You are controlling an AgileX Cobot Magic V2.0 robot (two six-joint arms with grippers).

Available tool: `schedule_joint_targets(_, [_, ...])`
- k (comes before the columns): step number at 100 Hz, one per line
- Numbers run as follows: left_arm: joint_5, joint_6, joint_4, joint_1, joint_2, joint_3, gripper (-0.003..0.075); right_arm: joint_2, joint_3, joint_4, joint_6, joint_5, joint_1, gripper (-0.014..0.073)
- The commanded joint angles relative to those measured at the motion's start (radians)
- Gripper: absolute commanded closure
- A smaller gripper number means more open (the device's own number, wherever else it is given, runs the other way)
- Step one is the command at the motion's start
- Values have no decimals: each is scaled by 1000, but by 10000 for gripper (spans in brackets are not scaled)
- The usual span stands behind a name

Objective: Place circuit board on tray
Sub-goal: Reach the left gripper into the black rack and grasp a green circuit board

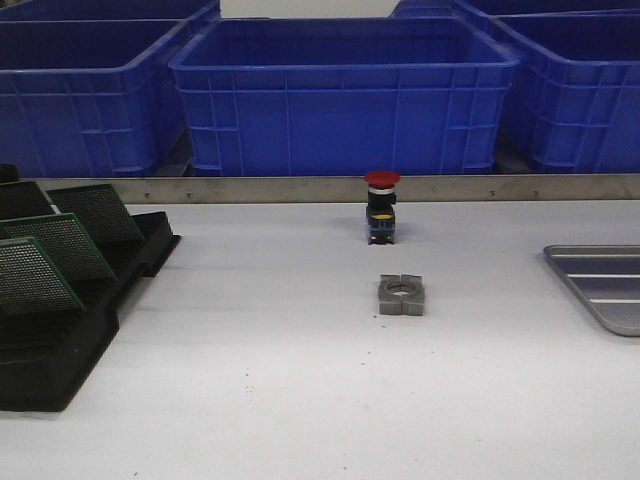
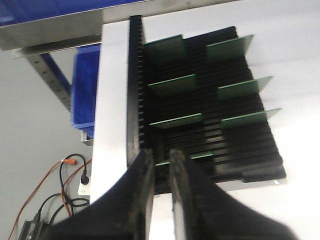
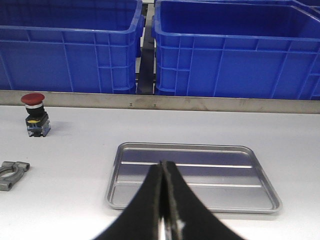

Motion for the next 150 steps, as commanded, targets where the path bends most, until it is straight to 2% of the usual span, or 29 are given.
schedule_joint_targets(1, [-47,229,-166,-1,72,-71,524,-20,1,-15,-2,-71,-4,653])
schedule_joint_targets(14, [15,567,-281,-1,171,-115,430,-20,1,-15,-2,-71,-4,653])
schedule_joint_targets(30, [90,937,-290,-8,290,-142,427,-20,1,-15,-2,-71,-4,653])
schedule_joint_targets(38, [92,1168,-277,-8,343,-142,427,-20,1,-15,-2,-71,-4,653])
schedule_joint_targets(45, [77,1289,-225,-8,393,-142,427,-20,1,-15,-2,-71,-4,653])
schedule_joint_targets(64, [20,1304,-101,-8,520,-145,427,-20,1,-15,-2,-71,-4,653])
schedule_joint_targets(80, [-9,1304,-97,-8,620,-145,427,-20,1,-15,-2,-71,-4,653])
schedule_joint_targets(106, [-147,1300,-86,-6,763,-145,440,-20,1,-15,-2,-71,-4,653])
schedule_joint_targets(116, [-150,1300,-84,-6,802,-145,505,-20,1,-15,-2,-71,-4,653])
schedule_joint_targets(134, [-140,1300,-84,-6,810,-145,738,-20,1,-15,-2,-71,-4,653])
schedule_joint_targets(150, [-52,1300,-84,-6,771,-165,737,-20,1,-15,-2,-69,-4,653])
